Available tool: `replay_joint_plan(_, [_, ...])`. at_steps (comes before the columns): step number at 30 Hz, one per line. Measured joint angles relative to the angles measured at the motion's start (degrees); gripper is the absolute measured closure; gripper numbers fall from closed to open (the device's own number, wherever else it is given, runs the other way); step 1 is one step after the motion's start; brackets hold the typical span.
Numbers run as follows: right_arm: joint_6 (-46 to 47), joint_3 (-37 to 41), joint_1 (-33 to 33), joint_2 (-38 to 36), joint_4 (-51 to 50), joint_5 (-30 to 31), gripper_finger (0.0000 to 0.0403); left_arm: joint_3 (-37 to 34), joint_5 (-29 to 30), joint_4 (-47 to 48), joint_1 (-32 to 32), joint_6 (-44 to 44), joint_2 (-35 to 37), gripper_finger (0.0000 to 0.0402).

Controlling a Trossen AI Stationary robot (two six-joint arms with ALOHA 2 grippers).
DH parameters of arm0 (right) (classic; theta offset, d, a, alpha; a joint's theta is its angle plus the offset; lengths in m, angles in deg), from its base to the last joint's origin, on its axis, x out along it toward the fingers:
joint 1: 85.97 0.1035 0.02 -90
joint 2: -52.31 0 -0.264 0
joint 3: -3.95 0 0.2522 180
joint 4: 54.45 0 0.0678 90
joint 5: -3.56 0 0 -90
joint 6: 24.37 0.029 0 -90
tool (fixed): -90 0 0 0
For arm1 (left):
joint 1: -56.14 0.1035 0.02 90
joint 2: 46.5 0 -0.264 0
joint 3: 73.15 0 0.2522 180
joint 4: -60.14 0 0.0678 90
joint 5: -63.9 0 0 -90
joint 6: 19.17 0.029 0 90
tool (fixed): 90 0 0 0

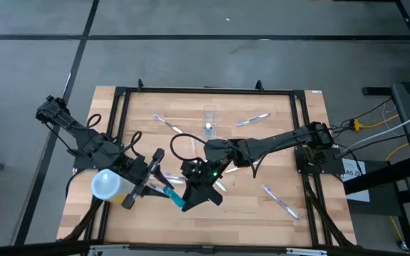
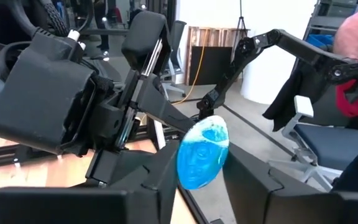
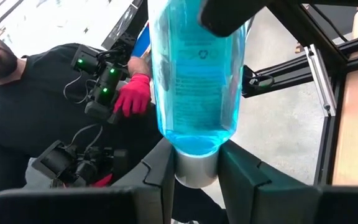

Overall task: Pick & Place toothbrushing station
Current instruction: Put the blue mouthwash into the transparent organizer

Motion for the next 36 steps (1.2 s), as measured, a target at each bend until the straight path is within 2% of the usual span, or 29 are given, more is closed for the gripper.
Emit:
replay_joint_plan(5, [0.0, 0.0, 0.1, 0.0, 1.4, 0.2, 0.031, 0.0, 0.2, -0.1, 0.0, -0.7, 0.0, 0.0324])
replay_joint_plan(9, [-1.2, 0.2, 0.8, 0.1, 4.0, 2.2, 0.0309, 0.2, -0.6, 0.4, -0.1, -2.4, 0.1, 0.0328])
replay_joint_plan(16, [-1.8, 0.0, 3.0, 0.1, 5.6, 9.1, 0.0236, 0.1, -2.7, 0.7, -1.8, -6.3, 1.1, 0.0334])
replay_joint_plan(20, [-3.3, -0.2, 3.7, -0.2, 6.2, 13.1, 0.0217, -0.1, -3.0, 0.9, -3.1, -7.4, 2.5, 0.0336])
replay_joint_plan(29, [-13.2, -0.3, 4.1, -1.0, 5.4, 25.1, 0.0235, -0.1, 6.7, 0.6, -4.8, -9.4, 7.4, 0.0336])
replay_joint_plan(33, [-21.2, -0.3, 5.3, -2.8, 4.5, 34.4, 0.0247, -0.1, 11.8, 0.1, -5.7, -9.6, 10.2, 0.0337])
replay_joint_plan(36, [-28.4, -0.3, 7.2, -3.6, 3.1, 43.9, 0.025, -0.1, 18.2, -1.1, -6.6, -9.6, 12.1, 0.0337])
